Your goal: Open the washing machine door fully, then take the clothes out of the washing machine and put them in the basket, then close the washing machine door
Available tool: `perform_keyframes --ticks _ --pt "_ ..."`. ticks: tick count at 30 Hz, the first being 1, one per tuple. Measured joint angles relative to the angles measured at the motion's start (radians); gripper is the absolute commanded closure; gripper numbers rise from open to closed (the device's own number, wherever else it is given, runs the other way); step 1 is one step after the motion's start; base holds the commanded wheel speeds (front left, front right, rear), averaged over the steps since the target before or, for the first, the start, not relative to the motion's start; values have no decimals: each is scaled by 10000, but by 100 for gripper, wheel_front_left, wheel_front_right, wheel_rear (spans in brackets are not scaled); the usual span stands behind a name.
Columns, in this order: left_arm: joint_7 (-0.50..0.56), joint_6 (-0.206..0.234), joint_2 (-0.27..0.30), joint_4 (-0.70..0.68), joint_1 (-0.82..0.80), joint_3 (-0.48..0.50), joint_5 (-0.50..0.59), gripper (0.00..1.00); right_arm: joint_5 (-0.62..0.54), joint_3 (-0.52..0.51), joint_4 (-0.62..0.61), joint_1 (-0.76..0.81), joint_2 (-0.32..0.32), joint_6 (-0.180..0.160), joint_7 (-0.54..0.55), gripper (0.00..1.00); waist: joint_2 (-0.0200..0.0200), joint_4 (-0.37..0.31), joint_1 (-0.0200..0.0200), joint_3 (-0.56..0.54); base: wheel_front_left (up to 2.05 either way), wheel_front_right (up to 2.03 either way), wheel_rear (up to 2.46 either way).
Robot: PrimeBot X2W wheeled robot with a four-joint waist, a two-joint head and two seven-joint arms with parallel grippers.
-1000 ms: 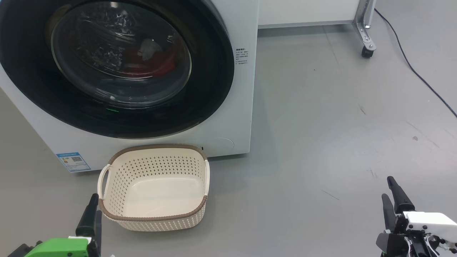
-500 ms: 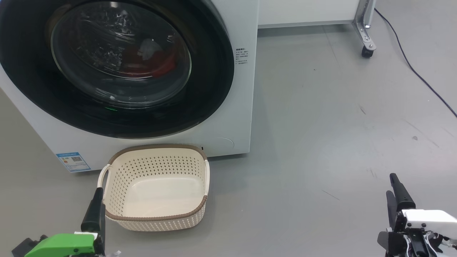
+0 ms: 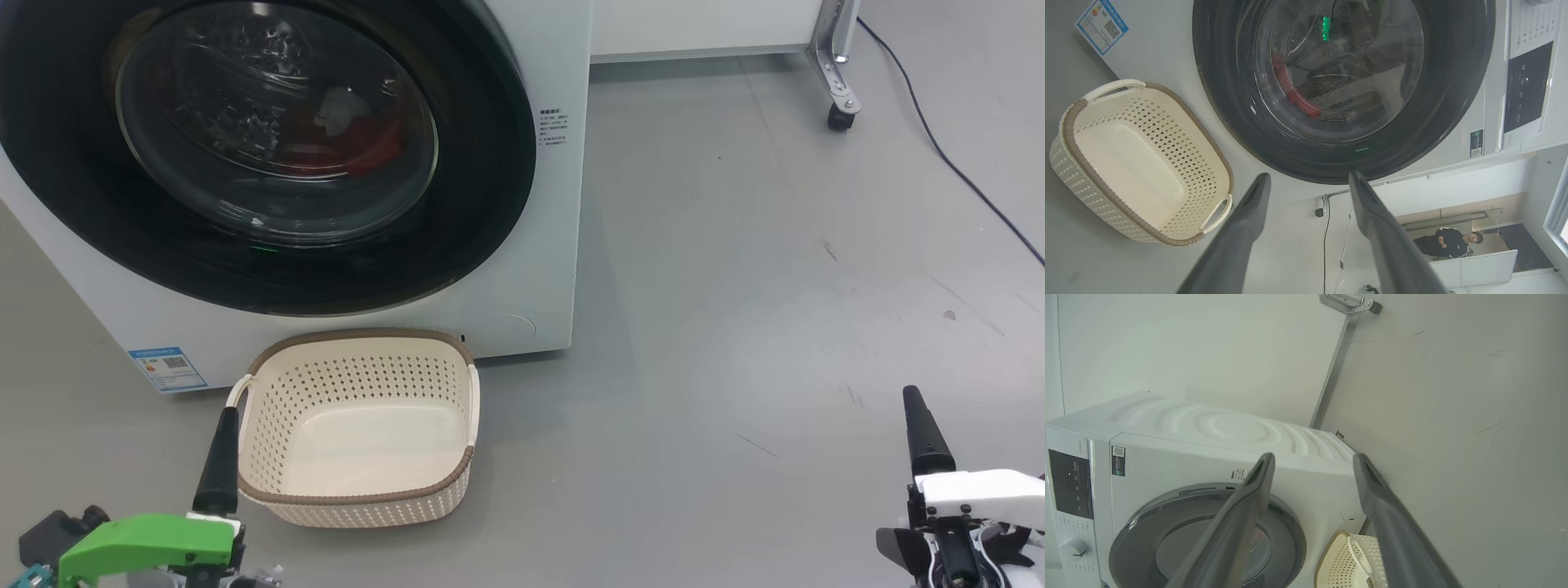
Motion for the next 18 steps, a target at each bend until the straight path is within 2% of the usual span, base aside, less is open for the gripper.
perform_keyframes --ticks 10,18 --pt "-332 105 268 -29 -89 -334 1967 0 -2203 479 -130 -10 -568 -107 -341 0 0 5 0 11 0 0 0" --pt "-594 353 268 -265 -201 -470 3553 0 -3908 907 -247 -14 -779 -441 -616 0 0 6 0 -2 0 0 0"
